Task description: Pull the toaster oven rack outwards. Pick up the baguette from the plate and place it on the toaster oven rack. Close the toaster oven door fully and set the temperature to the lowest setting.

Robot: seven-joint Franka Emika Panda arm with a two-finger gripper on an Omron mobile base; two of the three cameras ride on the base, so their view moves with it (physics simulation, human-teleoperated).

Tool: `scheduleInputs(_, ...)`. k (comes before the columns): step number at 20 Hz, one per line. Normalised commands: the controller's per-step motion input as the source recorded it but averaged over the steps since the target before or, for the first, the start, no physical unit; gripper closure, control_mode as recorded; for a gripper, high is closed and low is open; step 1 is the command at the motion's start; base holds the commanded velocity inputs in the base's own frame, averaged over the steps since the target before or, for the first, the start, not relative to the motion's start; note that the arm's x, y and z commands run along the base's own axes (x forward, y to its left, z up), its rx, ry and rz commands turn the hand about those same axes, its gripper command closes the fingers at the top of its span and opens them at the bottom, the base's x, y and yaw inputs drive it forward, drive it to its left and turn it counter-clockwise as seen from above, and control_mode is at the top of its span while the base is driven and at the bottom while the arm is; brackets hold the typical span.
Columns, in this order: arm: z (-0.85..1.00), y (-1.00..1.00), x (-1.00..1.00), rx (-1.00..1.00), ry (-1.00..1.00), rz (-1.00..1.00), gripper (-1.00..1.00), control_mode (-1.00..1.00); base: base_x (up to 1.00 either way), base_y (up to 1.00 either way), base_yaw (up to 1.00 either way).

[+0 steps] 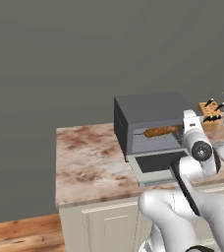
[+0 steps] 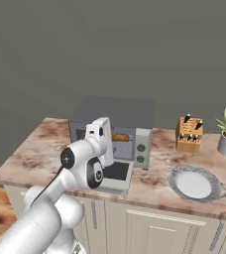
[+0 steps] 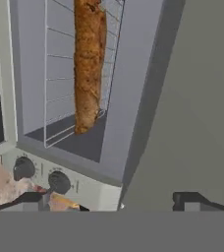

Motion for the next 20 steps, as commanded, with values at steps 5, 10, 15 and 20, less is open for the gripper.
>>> scheduleInputs(5, 0.52, 0.01, -0.48, 0.10, 0.19, -0.22, -1.00, -1.00, 0.00, 0.00, 0.00)
scheduleInputs(10, 0.38, 0.00, -0.55, 0.22, 0.12, -0.26, -1.00, -1.00, 0.00, 0.00, 0.00)
scheduleInputs(15, 0.03, -0.05, -0.53, 0.22, 0.05, -0.18, -1.00, -1.00, 0.00, 0.00, 0.00)
scheduleInputs(20, -0.49, -0.43, -0.59, 0.31, 0.00, 0.00, -1.00, -1.00, 0.00, 0.00, 0.00)
